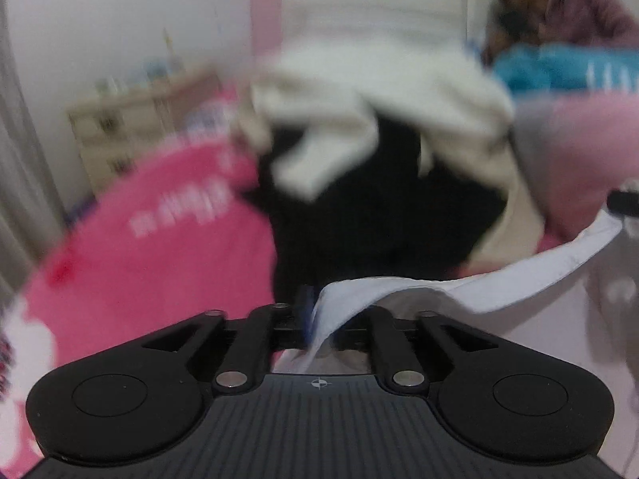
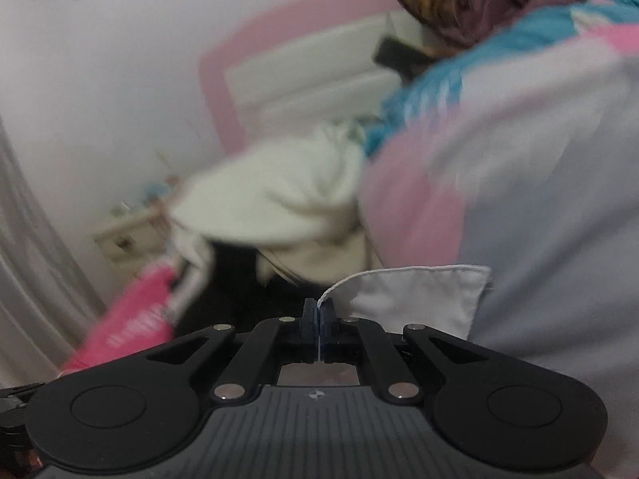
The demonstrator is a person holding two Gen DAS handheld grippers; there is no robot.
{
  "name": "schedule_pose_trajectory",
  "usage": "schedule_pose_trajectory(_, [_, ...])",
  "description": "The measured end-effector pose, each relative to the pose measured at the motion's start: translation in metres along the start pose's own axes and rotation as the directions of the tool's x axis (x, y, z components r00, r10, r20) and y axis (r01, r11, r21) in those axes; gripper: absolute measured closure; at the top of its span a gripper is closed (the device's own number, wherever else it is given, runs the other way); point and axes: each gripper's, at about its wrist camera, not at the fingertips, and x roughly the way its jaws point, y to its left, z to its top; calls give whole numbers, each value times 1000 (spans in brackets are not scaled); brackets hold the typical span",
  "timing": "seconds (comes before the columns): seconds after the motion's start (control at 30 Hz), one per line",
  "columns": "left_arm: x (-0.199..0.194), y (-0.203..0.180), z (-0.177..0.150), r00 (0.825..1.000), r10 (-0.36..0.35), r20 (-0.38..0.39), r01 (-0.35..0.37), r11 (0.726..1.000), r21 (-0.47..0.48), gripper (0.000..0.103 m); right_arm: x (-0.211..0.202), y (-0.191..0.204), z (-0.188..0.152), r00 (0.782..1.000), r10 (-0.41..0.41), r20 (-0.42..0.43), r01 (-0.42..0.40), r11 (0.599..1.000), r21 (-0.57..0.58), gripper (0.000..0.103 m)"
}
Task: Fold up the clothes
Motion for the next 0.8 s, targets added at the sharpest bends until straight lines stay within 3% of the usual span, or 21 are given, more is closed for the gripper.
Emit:
schedule_pose_trajectory(0.03, [9, 2, -4, 1000, -1, -28, 1, 1000, -6, 75, 10, -1, -5, 999, -28, -24, 28, 1000, -2, 97])
schedule_pose_trajectory(0.13, [17, 10, -12, 1000, 5, -25, -6, 1000, -25, 58, 27, -4, -14, 992, -87, -86, 88, 996, -2, 62])
schedule_pose_trajectory(0.2, [16, 19, -13, 1000, 1, -9, -2, 998, -60, 48, 29, -5, -13, 990, -110, -87, 109, 994, -11, 60])
schedule_pose_trajectory(0.27, [12, 32, -10, 1000, -3, 20, 5, 993, -118, 48, 24, -7, -8, 992, -101, -72, 102, 995, 4, 57])
schedule_pose_trajectory(0.47, [-2, 66, 1, 994, 26, 108, 4, 963, -268, 45, -15, -17, 4, 996, -20, 91, 5, 988, 156, 57])
schedule_pose_trajectory(0.6, [-15, 87, 2, 994, 30, 103, 3, 951, -310, 44, -25, -8, 0, 997, 2, 73, -6, 998, 56, 65])
schedule_pose_trajectory(0.7, [-24, 103, 2, 996, 29, 84, 2, 938, -347, 44, -36, -4, -4, 998, -2, 56, 1, 1000, 22, 76])
schedule_pose_trajectory(0.8, [-43, 121, 1, 998, -20, 55, 40, 919, -392, 44, -46, 0, -8, 999, -7, 38, 8, 1000, -12, 81])
